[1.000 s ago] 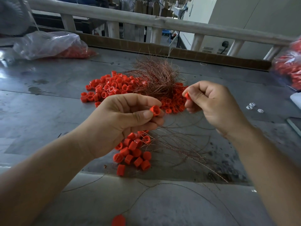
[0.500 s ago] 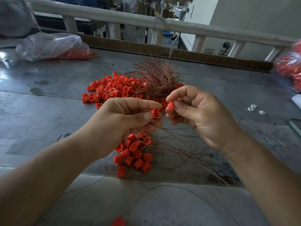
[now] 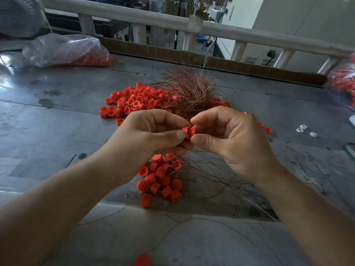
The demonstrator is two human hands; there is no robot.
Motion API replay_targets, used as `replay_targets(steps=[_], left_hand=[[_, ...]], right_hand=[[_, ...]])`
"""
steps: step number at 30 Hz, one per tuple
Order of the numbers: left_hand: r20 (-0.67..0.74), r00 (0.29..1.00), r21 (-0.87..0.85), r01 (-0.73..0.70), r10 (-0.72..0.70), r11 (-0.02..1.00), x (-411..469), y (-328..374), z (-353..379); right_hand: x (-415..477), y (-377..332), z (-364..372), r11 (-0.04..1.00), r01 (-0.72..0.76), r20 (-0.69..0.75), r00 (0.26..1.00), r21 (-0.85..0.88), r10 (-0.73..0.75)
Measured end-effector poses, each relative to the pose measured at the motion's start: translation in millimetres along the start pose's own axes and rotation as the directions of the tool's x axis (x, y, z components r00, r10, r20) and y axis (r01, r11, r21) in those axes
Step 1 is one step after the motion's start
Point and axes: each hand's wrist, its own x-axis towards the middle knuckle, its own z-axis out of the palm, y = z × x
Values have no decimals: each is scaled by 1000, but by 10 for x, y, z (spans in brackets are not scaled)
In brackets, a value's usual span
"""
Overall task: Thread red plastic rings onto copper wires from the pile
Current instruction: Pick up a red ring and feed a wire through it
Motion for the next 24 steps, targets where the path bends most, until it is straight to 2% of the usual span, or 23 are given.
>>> replay_targets(steps=[11,17,24], left_hand=[[-30,999,19,-13,14,1000,2,-3,22],[-21,999,105,-35,37,994,-5,-3,22],[6,997,166,-79,79,983,-21,-14,25]], right_hand=[[-22,-3,54,992,86,-59,994,-89,-92],[-31,-26,59,968,100,-74,990,-229,-120],[-26,-52,45,952,112,-77,987,-284,-139]])
